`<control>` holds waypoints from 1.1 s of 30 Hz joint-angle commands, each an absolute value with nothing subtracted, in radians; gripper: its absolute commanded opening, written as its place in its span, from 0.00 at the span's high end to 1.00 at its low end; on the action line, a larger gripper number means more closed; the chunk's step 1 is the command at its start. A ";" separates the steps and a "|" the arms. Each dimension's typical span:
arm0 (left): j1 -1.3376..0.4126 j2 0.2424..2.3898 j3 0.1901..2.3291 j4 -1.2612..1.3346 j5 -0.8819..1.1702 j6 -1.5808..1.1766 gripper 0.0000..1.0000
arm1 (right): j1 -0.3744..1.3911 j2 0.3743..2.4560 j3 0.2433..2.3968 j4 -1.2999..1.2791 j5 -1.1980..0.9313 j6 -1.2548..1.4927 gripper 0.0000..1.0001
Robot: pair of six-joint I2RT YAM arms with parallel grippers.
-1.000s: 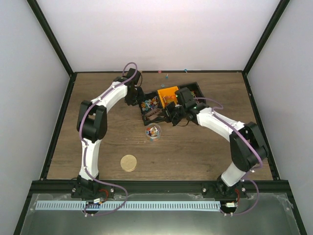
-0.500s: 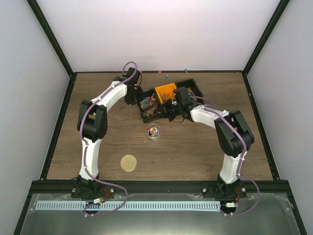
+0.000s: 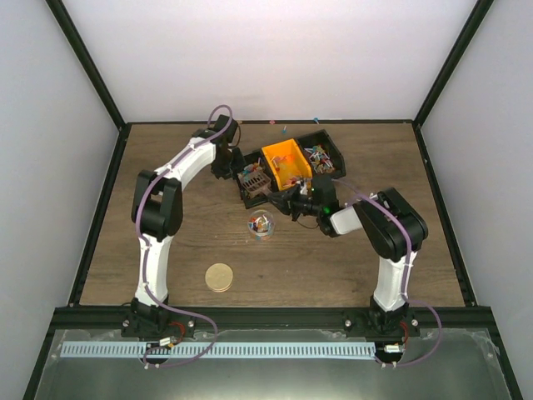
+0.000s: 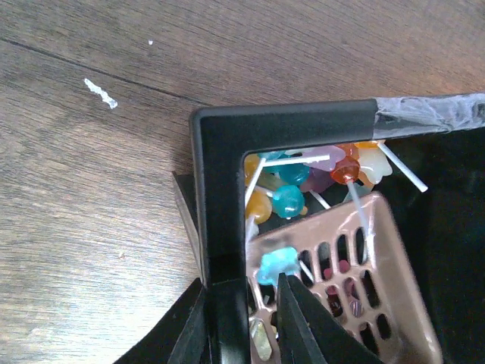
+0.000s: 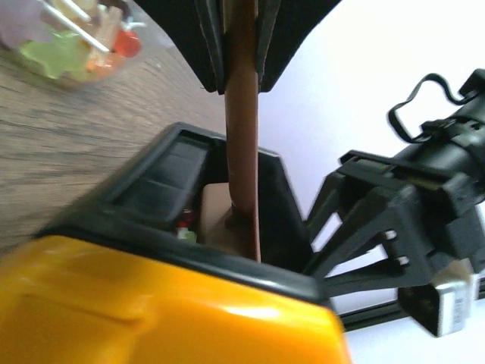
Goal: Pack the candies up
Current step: Scoop the fake candies from the storage box.
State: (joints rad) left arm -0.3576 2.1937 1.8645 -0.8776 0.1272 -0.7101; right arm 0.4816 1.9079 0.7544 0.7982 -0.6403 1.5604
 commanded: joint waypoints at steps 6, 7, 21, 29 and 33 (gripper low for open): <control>-0.348 2.209 1.895 -0.875 0.156 -0.705 0.75 | 0.494 1.838 0.754 0.957 -0.755 1.522 0.99; -0.347 2.207 1.897 -0.874 0.156 -0.706 0.75 | 0.494 1.824 0.749 0.940 -0.754 1.514 0.99; -0.298 2.187 1.893 -0.871 0.173 -0.714 0.75 | 0.492 1.674 0.663 0.839 -0.762 1.447 0.99; -0.293 2.177 1.868 -0.848 0.182 -0.732 0.75 | 0.492 1.518 0.509 0.805 -0.764 1.424 0.99; -0.294 2.169 1.846 -0.831 0.189 -0.738 0.75 | 0.491 1.381 0.476 0.626 -0.750 1.321 0.99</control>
